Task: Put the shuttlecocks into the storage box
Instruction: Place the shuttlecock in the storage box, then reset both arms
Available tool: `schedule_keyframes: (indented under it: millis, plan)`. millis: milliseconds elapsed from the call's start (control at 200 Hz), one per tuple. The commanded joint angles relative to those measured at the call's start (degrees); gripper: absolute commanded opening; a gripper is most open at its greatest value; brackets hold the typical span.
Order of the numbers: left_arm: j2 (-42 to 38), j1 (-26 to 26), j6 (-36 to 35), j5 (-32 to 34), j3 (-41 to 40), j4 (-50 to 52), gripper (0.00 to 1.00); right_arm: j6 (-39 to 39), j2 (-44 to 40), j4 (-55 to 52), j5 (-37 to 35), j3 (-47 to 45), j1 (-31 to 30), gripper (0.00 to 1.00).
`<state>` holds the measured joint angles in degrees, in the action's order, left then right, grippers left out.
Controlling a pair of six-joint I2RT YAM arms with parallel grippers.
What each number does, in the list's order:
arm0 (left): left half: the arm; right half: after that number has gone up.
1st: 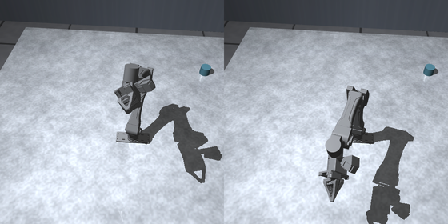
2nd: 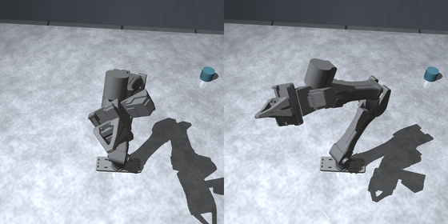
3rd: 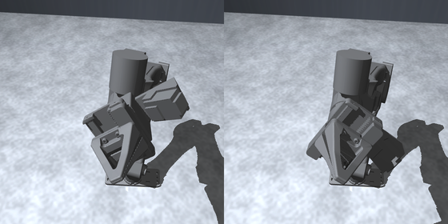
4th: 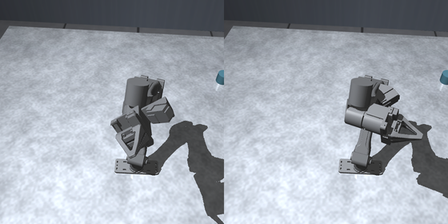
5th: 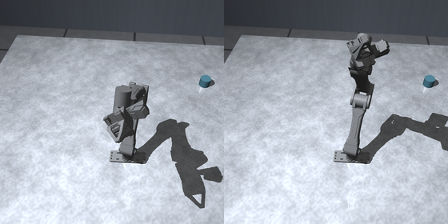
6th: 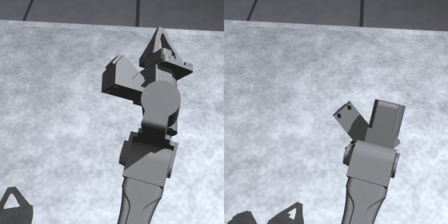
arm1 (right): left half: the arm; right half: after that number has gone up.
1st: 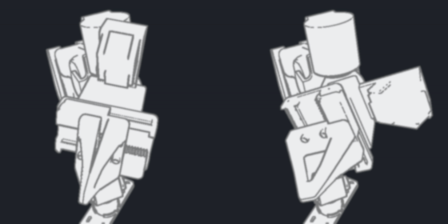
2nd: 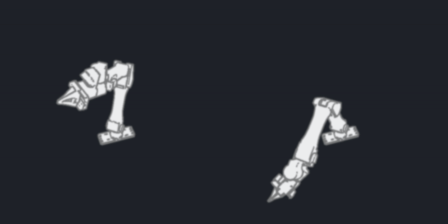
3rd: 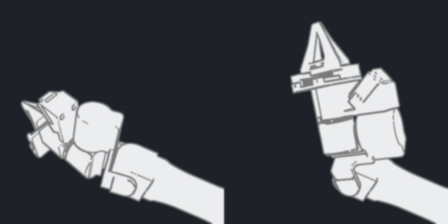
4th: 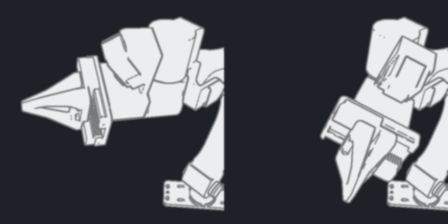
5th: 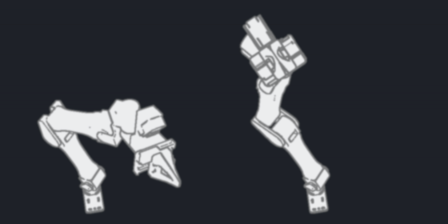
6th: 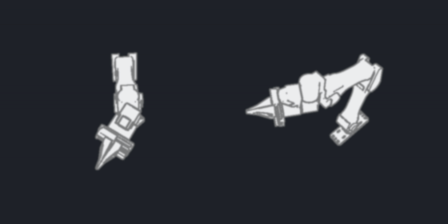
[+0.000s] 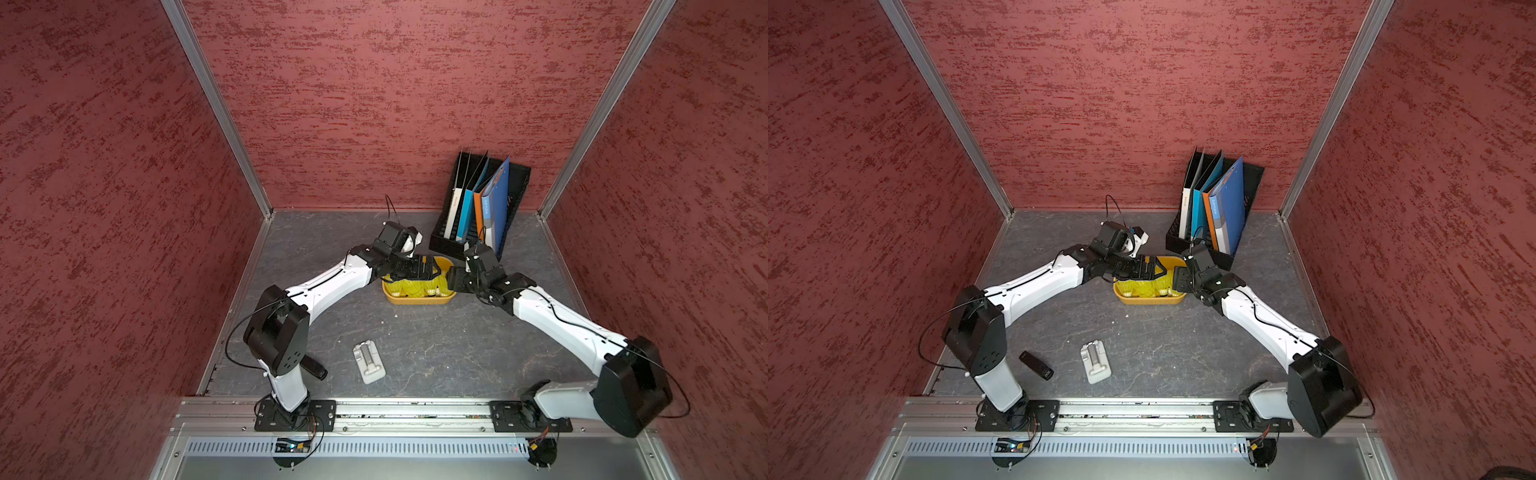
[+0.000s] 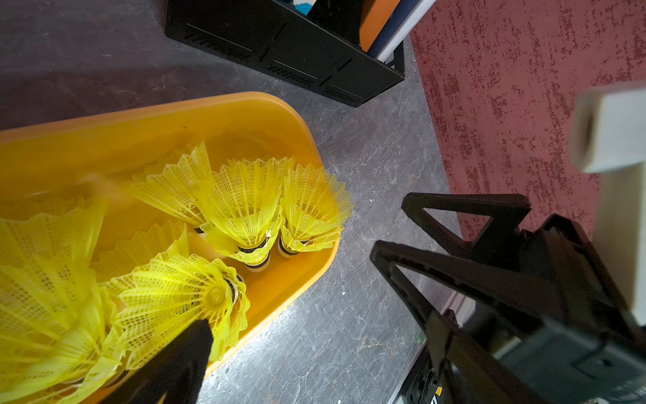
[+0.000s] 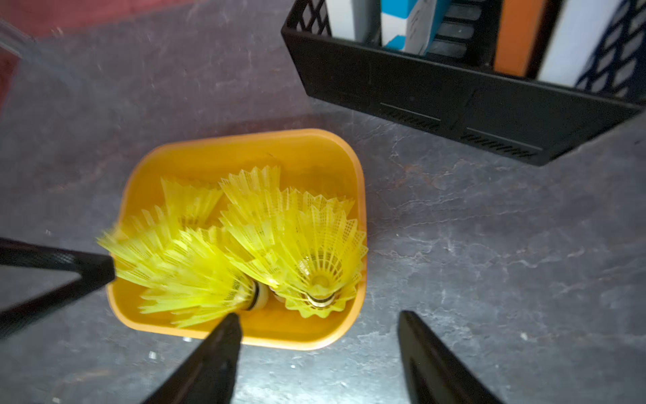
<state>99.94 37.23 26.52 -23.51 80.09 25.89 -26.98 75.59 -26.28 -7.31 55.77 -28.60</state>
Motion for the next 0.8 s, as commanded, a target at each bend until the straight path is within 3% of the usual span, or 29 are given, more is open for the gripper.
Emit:
schedule_keyframes:
  millis: [0,281,661,791]
  plan:
    - [-2.4,-0.4,1.1,0.3,-1.1,0.3,1.00,-0.6,-3.8,-2.5,-0.7,0.6,0.3,0.99]
    - [-5.8,-1.4,3.4,1.4,-2.9,1.5,1.00,-1.2,-9.6,-8.3,2.4,1.1,0.3,0.99]
    - [-20.3,-5.6,5.0,3.9,-14.8,-1.2,1.00,1.5,-18.2,-8.6,3.2,-1.8,0.3,0.99]
    - [-24.5,-8.4,4.6,6.5,-17.8,0.1,1.00,1.4,-20.9,-8.6,-4.3,-2.4,0.4,0.99]
